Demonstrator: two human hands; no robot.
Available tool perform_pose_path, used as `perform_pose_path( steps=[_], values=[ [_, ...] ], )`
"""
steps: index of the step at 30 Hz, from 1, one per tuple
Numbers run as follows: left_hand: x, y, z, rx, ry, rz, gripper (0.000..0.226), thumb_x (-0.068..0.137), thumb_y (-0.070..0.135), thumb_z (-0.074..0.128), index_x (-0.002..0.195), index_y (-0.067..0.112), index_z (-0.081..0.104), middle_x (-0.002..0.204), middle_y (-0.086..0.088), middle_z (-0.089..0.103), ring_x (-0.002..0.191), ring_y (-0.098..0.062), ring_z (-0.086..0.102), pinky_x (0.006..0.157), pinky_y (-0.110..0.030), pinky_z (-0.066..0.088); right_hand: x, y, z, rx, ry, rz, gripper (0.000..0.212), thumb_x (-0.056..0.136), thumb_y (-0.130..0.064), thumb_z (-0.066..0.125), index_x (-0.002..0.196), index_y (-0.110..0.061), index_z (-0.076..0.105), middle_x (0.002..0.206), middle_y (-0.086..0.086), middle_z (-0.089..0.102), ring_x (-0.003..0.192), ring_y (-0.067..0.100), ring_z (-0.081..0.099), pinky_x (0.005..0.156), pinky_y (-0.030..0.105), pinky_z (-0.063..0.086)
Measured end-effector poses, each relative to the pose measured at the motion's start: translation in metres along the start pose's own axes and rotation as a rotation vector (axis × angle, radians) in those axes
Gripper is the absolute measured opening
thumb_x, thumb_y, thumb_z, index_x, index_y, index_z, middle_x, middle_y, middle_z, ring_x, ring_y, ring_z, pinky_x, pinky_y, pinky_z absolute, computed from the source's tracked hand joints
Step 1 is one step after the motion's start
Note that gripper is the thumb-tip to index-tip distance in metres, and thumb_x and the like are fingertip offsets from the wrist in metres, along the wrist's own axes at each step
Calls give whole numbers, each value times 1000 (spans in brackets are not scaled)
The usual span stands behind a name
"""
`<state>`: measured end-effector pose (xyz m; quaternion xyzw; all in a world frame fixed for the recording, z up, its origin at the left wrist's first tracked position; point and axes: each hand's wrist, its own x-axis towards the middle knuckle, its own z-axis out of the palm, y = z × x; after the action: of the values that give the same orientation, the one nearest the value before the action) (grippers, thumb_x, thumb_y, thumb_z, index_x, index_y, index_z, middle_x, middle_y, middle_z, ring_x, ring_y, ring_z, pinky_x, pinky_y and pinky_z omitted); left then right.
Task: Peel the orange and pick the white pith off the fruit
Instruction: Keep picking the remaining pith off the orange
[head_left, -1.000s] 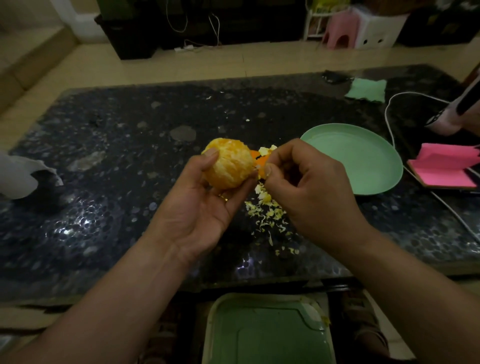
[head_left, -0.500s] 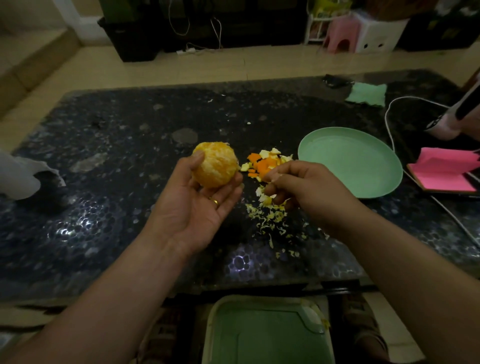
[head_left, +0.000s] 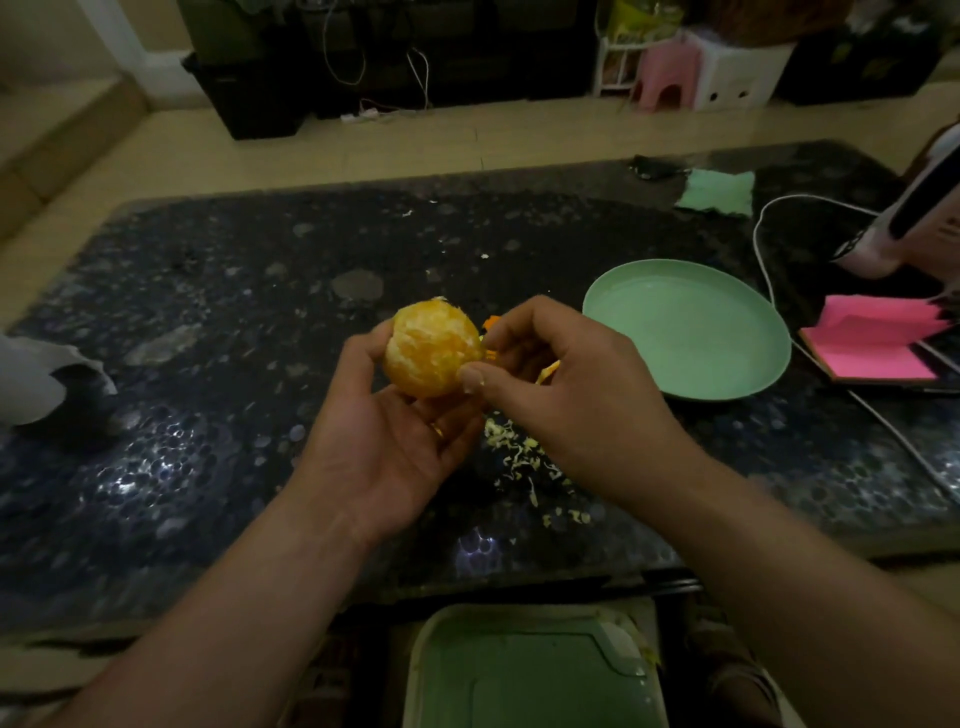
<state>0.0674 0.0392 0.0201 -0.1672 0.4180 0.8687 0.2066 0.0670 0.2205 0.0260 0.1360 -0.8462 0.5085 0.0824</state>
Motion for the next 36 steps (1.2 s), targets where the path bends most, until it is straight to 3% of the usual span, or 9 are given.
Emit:
perform_pose_path(
  steps=[2,10,16,22,26,27,30,34,36],
  values=[
    [0,-1,1,28,-16,-1,68,95,60,54,141,10,67,140,-13,69,99,-19,71,83,-32,56,0,-1,0,-41,1,-33,17,91,-35,81,100,-26,70,84,-12,69,79,6,67,66,16,49],
    [-1,-1,3,62,-45,4,59,97,58,53,129,12,72,115,-9,74,87,-18,74,78,-32,55,0,2,-6,-6,-62,-60,8,99,-25,73,93,-26,68,79,-11,70,74,9,68,65,26,56],
    [-2,1,4,18,-53,4,57,98,57,51,122,9,70,104,-9,76,69,-18,73,78,-32,51,0,3,-9,-7,-7,-77,12,97,-25,74,87,-25,67,73,-11,66,66,10,63,60,19,47],
    [-3,5,1,-33,-38,-14,65,96,60,51,129,7,69,129,-16,74,101,-24,75,78,-31,56,3,13,-11,-31,-7,-12,9,99,-28,72,92,-23,70,77,-9,68,69,7,62,61,17,46],
    [-2,5,0,-60,37,-11,63,99,57,53,133,6,67,128,-17,74,106,-26,74,83,-31,56,9,46,-11,-494,-321,230,26,105,-33,61,129,-28,70,118,-7,73,108,14,67,86,29,51],
    [-2,5,-1,-69,54,-11,62,98,55,56,134,5,66,128,-18,74,107,-27,74,82,-31,59,10,50,-11,-548,-329,264,26,105,-35,61,129,-29,69,120,-4,73,109,17,67,87,31,52],
    [1,3,-1,-141,96,-1,60,94,42,67,138,1,61,129,-22,73,106,-32,75,80,-33,65,10,51,-12,-567,-232,240,24,100,-43,65,87,-23,68,85,-3,70,78,17,63,68,34,50],
    [4,0,3,-145,115,42,62,84,30,74,137,1,60,128,-21,73,106,-35,76,89,-39,64,13,46,-9,-555,-222,229,20,93,-30,69,112,-25,67,112,-8,65,101,18,63,81,37,54],
    [5,-2,5,-130,110,58,61,83,28,75,137,3,62,124,-20,75,108,-35,75,93,-39,63,12,45,-8,-561,-160,187,11,95,-37,68,98,-27,68,101,-10,66,93,15,63,71,33,49]
  ],
)
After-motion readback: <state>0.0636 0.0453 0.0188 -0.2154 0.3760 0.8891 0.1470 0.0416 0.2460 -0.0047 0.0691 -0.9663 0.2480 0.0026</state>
